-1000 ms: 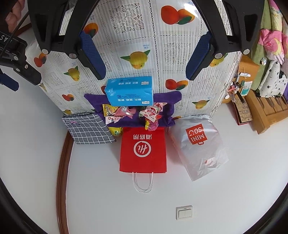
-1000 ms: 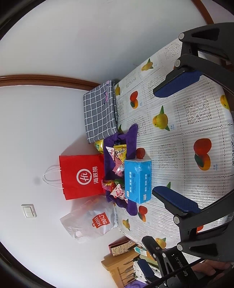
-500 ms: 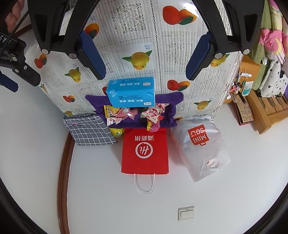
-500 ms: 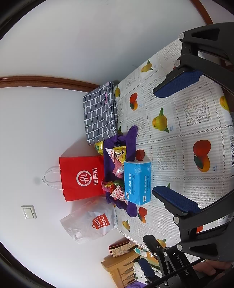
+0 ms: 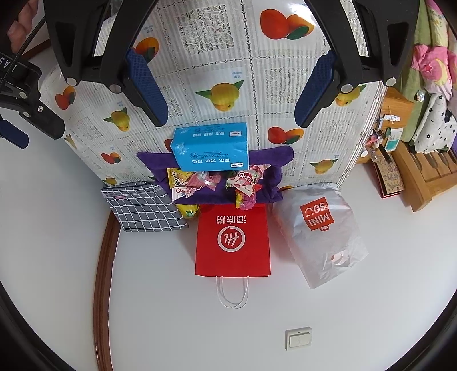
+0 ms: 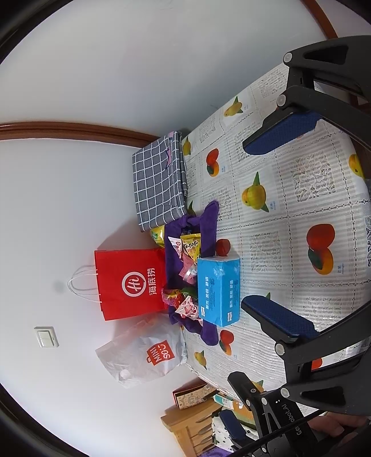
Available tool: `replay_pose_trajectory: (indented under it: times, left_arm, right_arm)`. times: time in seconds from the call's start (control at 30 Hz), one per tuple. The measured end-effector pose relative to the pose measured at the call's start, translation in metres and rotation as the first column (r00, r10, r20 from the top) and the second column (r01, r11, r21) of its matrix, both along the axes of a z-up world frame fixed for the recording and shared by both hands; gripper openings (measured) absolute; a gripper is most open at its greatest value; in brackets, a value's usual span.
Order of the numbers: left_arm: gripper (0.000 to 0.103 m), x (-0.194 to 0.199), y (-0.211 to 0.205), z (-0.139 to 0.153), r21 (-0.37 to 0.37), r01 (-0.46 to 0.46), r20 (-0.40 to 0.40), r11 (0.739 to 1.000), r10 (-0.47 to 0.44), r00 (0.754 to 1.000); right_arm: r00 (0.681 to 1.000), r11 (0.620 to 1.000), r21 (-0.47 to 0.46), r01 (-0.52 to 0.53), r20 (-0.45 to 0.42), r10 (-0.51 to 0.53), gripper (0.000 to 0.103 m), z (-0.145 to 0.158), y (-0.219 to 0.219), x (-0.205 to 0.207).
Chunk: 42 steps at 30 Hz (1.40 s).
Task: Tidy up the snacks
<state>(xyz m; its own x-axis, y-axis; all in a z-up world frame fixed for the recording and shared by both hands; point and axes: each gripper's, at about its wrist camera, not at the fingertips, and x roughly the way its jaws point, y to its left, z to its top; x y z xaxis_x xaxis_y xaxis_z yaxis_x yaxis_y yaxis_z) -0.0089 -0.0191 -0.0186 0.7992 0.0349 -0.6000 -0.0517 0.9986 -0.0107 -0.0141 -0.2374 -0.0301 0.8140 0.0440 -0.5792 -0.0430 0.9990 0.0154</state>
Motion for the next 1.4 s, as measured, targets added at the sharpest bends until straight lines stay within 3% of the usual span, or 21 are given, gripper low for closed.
replay_pose_trajectory:
  times: [1.4]
  left_arm:
    - [0.09, -0.0035, -0.0006, 0.0014, 0.001, 0.006, 0.008, 1.0, -0.006, 1.0]
  right_arm:
    - [1.0, 1.0, 0.003, -0.001, 0.005, 0.001, 0.098, 0.0015, -0.0008, -0.0024]
